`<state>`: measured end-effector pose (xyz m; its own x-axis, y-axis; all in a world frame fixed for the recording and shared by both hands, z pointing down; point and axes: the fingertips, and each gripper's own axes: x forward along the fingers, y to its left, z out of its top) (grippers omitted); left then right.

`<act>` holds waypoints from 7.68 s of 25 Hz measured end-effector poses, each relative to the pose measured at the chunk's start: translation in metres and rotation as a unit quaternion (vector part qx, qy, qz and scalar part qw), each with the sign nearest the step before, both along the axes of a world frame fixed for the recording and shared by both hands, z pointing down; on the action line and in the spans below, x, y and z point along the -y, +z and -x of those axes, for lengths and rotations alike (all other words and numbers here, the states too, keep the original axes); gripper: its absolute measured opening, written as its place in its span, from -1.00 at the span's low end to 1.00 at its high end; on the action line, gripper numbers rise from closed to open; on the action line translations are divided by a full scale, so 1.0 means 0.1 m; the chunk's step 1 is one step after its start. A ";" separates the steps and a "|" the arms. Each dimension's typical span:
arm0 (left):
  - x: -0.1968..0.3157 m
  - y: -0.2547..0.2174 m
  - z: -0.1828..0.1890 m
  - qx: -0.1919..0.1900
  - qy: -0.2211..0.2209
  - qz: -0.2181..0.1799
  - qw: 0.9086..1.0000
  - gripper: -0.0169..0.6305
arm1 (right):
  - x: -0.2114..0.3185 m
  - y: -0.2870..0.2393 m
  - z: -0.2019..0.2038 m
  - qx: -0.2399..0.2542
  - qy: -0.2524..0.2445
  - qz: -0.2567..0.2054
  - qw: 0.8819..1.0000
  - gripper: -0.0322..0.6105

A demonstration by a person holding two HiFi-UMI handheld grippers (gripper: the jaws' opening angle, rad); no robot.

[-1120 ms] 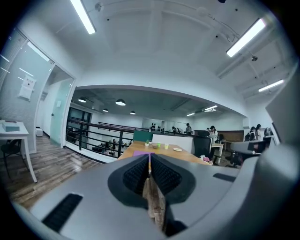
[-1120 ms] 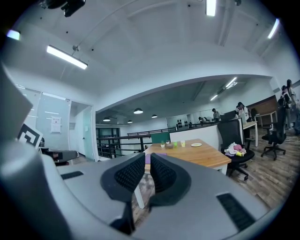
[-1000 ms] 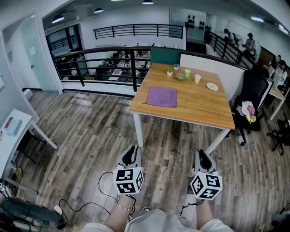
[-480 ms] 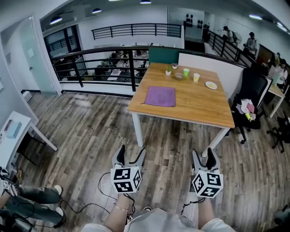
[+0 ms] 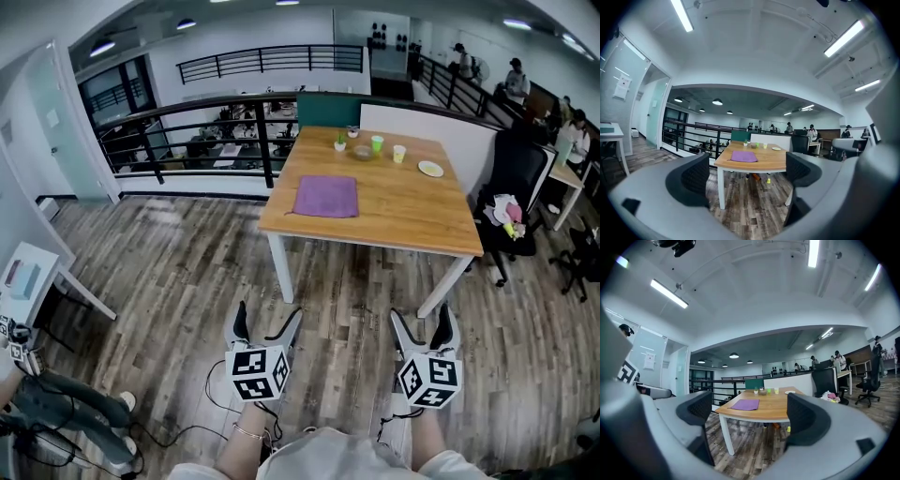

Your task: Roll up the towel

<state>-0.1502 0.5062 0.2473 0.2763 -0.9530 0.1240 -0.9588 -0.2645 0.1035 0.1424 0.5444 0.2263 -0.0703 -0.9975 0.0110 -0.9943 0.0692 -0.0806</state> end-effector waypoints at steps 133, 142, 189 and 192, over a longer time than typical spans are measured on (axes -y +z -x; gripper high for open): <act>5.87 2.17 -0.62 0.320 0.422 0.265 0.806 -0.06 | 6.49 1.89 0.01 -0.099 -0.269 0.319 0.903 -0.40; 5.81 2.48 -0.51 0.396 0.494 0.268 0.726 -0.16 | 6.07 2.34 0.25 -0.205 -0.398 0.364 0.817 -0.51; 5.69 2.78 -0.46 0.447 0.536 0.306 0.648 -0.88 | 5.78 2.92 0.31 -0.361 -0.484 0.410 0.684 -0.82; 5.65 2.78 -0.45 0.437 0.536 0.314 0.650 -0.88 | 5.77 2.87 0.31 -0.350 -0.482 0.412 0.690 -0.82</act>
<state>-0.1053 -0.0593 0.5253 0.3028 0.0447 0.9520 -0.0229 -0.9983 0.0541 0.1118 -0.0326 0.5129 -0.3865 -0.1269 0.9135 -0.3337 0.9426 -0.0102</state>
